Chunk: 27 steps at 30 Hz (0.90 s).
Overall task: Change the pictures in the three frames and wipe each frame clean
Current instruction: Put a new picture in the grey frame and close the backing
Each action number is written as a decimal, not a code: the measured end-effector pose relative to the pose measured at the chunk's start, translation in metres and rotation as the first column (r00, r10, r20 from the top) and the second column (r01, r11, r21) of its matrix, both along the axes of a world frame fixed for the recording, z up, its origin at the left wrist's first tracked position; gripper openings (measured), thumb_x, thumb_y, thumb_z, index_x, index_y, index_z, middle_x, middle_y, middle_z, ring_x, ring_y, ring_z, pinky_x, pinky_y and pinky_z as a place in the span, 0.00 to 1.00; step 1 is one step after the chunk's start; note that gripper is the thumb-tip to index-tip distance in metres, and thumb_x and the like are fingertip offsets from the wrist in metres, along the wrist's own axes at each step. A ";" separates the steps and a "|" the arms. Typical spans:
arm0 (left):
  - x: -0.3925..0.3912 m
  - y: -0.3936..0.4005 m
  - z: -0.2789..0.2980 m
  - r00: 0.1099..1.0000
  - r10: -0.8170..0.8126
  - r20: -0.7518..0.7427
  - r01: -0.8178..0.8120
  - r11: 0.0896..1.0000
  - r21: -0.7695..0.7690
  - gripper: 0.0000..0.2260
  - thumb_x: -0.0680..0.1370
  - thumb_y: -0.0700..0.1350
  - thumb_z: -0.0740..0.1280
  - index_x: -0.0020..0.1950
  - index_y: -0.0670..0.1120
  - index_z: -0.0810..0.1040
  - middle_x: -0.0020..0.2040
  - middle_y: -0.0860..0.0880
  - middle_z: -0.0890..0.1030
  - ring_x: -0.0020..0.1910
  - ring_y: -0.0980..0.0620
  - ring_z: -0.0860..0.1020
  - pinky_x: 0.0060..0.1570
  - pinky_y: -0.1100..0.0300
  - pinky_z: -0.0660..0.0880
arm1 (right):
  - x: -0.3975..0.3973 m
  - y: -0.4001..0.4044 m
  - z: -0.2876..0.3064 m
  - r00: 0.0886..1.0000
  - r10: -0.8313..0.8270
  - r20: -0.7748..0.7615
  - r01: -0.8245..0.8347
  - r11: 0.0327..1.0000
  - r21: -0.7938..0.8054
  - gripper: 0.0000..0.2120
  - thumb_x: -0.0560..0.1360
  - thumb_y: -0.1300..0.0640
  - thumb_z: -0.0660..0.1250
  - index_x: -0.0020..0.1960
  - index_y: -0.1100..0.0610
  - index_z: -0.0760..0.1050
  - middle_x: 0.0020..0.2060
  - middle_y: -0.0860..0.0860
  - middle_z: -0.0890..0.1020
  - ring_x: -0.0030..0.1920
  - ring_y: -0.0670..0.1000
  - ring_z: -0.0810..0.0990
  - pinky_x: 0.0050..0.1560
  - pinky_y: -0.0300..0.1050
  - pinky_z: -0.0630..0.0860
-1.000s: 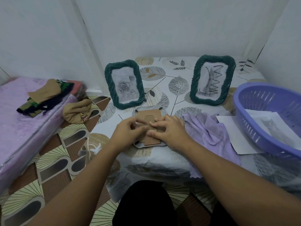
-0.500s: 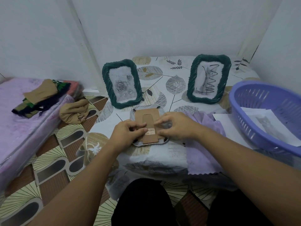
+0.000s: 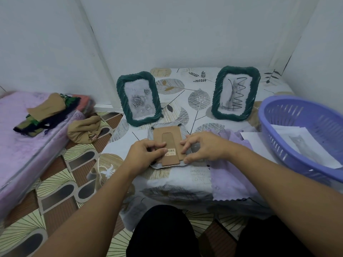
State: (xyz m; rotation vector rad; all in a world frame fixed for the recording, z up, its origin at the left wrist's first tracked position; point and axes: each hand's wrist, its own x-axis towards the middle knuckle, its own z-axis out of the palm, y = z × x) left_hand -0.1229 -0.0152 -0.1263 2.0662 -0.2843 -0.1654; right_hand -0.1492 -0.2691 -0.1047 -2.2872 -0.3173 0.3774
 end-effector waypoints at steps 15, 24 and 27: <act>0.003 0.000 -0.003 0.999 0.004 -0.042 -0.006 0.999 -0.042 0.09 0.72 0.49 0.80 0.52 0.54 0.88 0.34 0.50 0.77 0.32 0.58 0.73 0.35 0.65 0.71 | -0.003 0.001 0.006 1.000 0.010 0.005 -0.010 0.998 -0.055 0.11 0.67 0.50 0.82 0.48 0.48 0.85 0.66 0.43 0.79 0.65 0.39 0.72 0.50 0.16 0.58; 0.004 0.000 -0.005 0.998 0.003 -0.060 -0.006 0.999 -0.050 0.10 0.73 0.48 0.79 0.54 0.52 0.88 0.32 0.51 0.76 0.31 0.57 0.72 0.35 0.66 0.71 | -0.007 0.012 0.020 0.968 0.173 0.182 -0.114 0.949 -0.292 0.11 0.69 0.43 0.79 0.46 0.46 0.84 0.56 0.48 0.82 0.55 0.48 0.80 0.60 0.45 0.74; 0.004 0.001 -0.004 0.999 0.002 -0.054 -0.005 0.999 -0.042 0.10 0.73 0.48 0.79 0.53 0.53 0.88 0.33 0.50 0.76 0.33 0.57 0.73 0.36 0.66 0.70 | -0.008 0.013 0.015 0.943 0.222 0.248 -0.131 0.933 -0.336 0.09 0.69 0.45 0.77 0.45 0.49 0.83 0.48 0.45 0.81 0.49 0.45 0.77 0.55 0.45 0.74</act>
